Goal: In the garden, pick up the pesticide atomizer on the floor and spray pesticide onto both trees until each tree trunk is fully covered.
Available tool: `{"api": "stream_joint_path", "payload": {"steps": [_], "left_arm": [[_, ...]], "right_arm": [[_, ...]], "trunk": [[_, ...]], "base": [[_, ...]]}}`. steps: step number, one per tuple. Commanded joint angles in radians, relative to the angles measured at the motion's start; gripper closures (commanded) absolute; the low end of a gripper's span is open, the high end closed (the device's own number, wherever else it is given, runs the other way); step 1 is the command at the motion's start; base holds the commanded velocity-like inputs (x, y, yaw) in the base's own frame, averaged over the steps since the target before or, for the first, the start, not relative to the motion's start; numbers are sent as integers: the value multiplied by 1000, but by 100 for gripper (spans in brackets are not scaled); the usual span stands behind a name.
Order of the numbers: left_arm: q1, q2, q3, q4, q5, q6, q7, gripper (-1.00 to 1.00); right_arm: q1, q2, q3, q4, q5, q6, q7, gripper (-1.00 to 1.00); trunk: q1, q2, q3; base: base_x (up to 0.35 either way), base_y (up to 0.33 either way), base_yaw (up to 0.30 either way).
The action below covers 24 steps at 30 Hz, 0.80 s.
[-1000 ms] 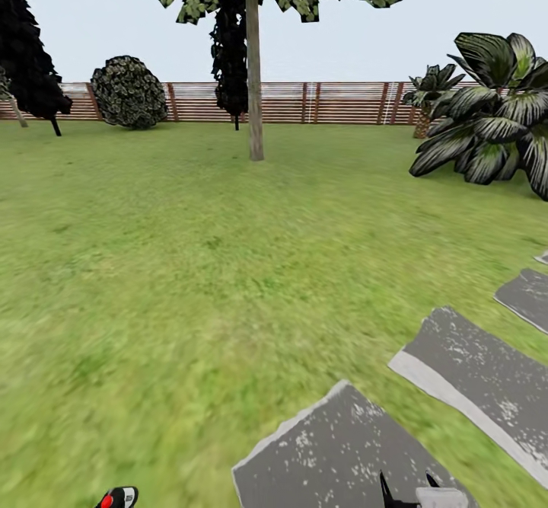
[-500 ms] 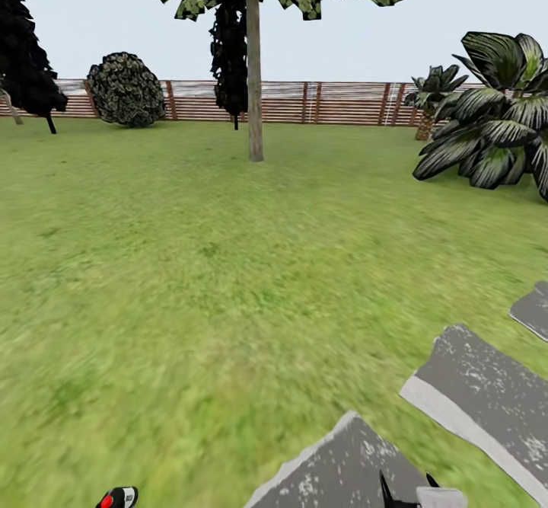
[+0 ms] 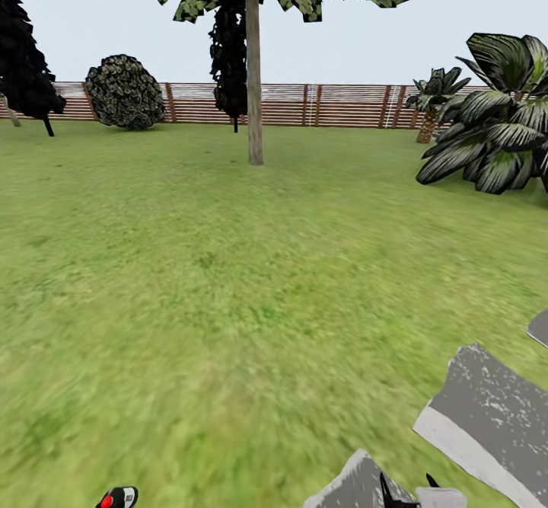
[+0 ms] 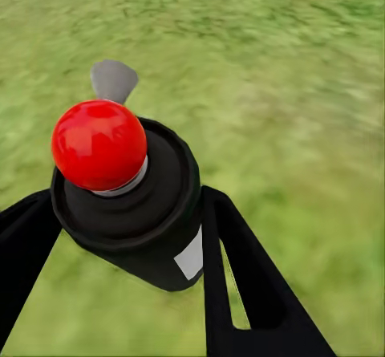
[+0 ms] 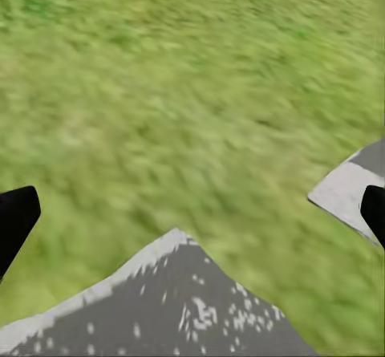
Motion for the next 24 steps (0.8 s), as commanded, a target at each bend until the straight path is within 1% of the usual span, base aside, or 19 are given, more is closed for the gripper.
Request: {"api": "stream_joint_path", "payload": {"steps": [1,24], "left_arm": [[0,0,0,0,0,0,0,100],[0,0,0,0,0,0,0,100]], "right_arm": [[0,0,0,0,0,0,0,-100],[0,0,1,-1,0,0,0,-100]], "trunk": [[0,0,0],[0,0,0]], "base": [[336,0,0],[336,0,0]]}}
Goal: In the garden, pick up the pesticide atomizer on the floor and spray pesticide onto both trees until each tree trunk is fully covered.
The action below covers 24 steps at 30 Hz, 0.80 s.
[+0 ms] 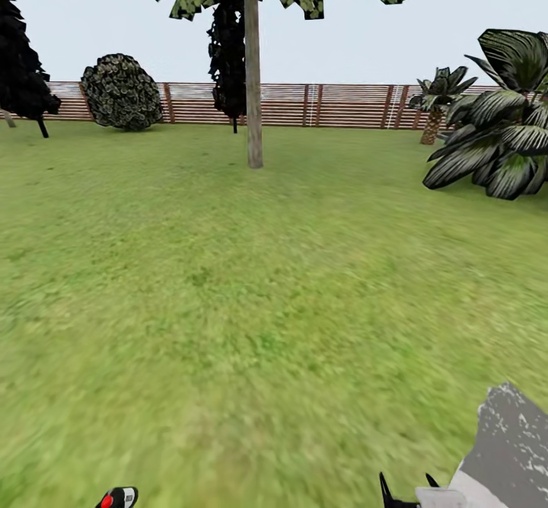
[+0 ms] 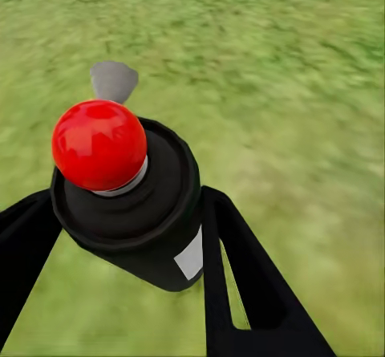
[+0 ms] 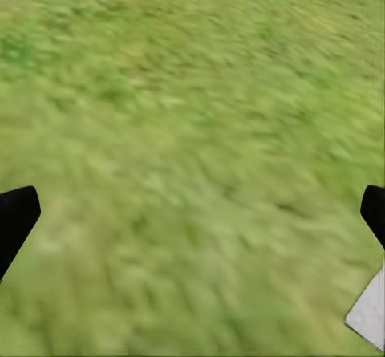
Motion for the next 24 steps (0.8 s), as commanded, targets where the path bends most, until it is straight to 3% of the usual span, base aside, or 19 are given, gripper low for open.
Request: {"api": "stream_joint_path", "payload": {"steps": [1,24], "left_arm": [[0,0,0,0,0,0,0,100],[0,0,0,1,0,0,0,100]], "right_arm": [[0,0,0,0,0,0,0,-100],[0,0,0,0,0,0,0,-100]], "trunk": [[0,0,0],[0,0,0]], "base": [[336,0,0],[336,0,0]]}}
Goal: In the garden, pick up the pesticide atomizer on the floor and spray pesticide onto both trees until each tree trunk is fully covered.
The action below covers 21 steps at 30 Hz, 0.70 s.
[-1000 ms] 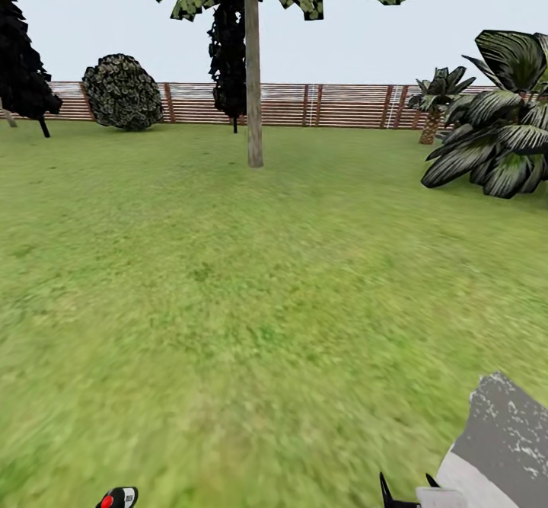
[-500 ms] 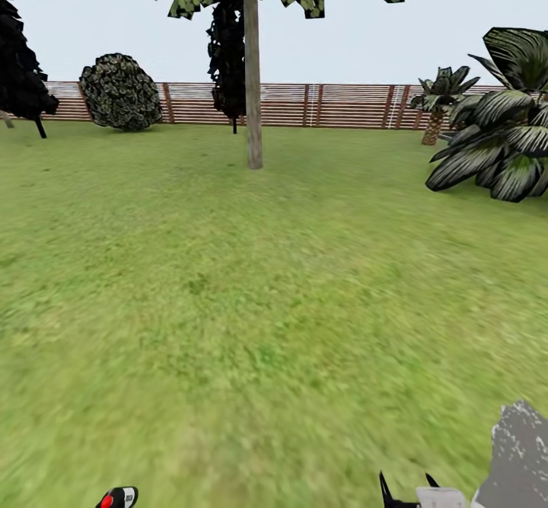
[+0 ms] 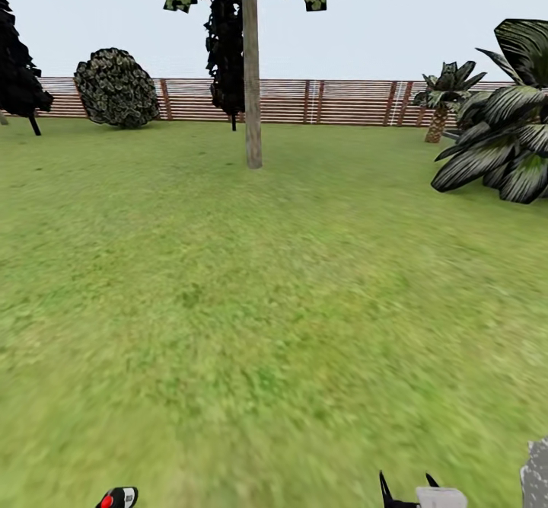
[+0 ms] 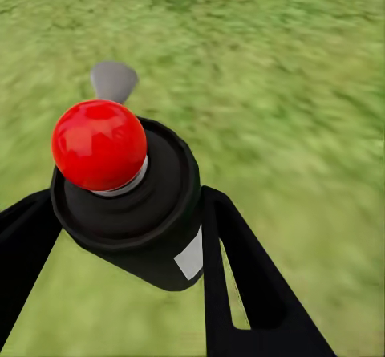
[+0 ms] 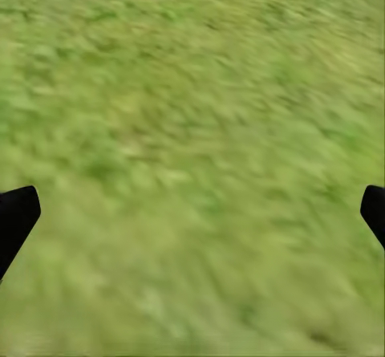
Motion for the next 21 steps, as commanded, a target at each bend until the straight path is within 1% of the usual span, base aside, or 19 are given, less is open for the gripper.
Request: {"api": "stream_joint_path", "payload": {"steps": [1,21], "left_arm": [[0,0,0,0,0,0,0,100],[0,1,0,1,0,0,1,100]], "right_arm": [[0,0,0,0,0,0,0,-100],[0,2,2,2,0,0,2,-100]], "trunk": [[0,0,0],[0,0,0]], "base": [[336,0,0],[336,0,0]]}}
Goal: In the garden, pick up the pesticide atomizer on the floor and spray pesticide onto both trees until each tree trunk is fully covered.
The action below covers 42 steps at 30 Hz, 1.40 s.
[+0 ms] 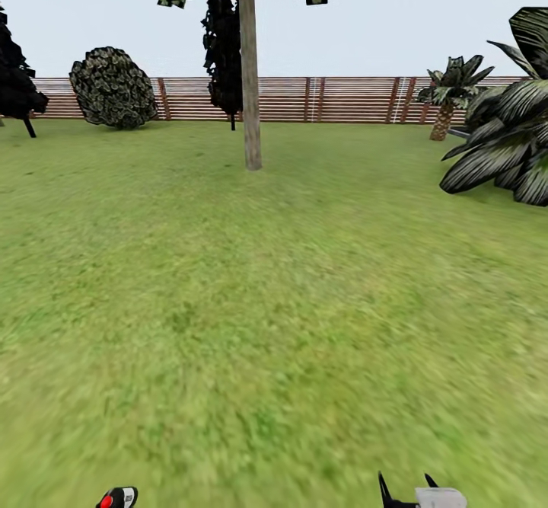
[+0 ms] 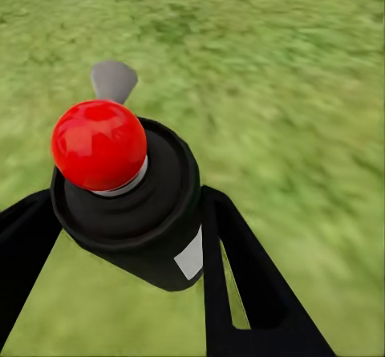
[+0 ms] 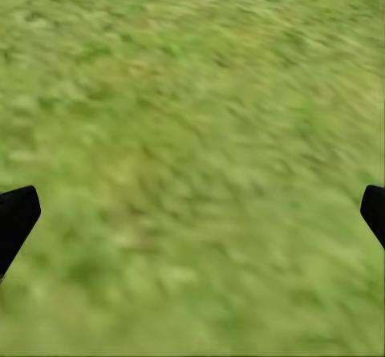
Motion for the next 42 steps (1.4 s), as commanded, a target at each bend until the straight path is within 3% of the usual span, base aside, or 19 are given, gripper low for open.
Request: {"api": "stream_joint_path", "payload": {"steps": [1,42], "left_arm": [[0,0,0,0,0,0,0,100],[0,0,0,-2,0,0,0,100]], "right_arm": [[0,0,0,0,0,0,0,-100],[0,0,0,2,0,0,0,-100]], "trunk": [[0,0,0],[0,0,0]], "base": [[337,0,0],[336,0,0]]}}
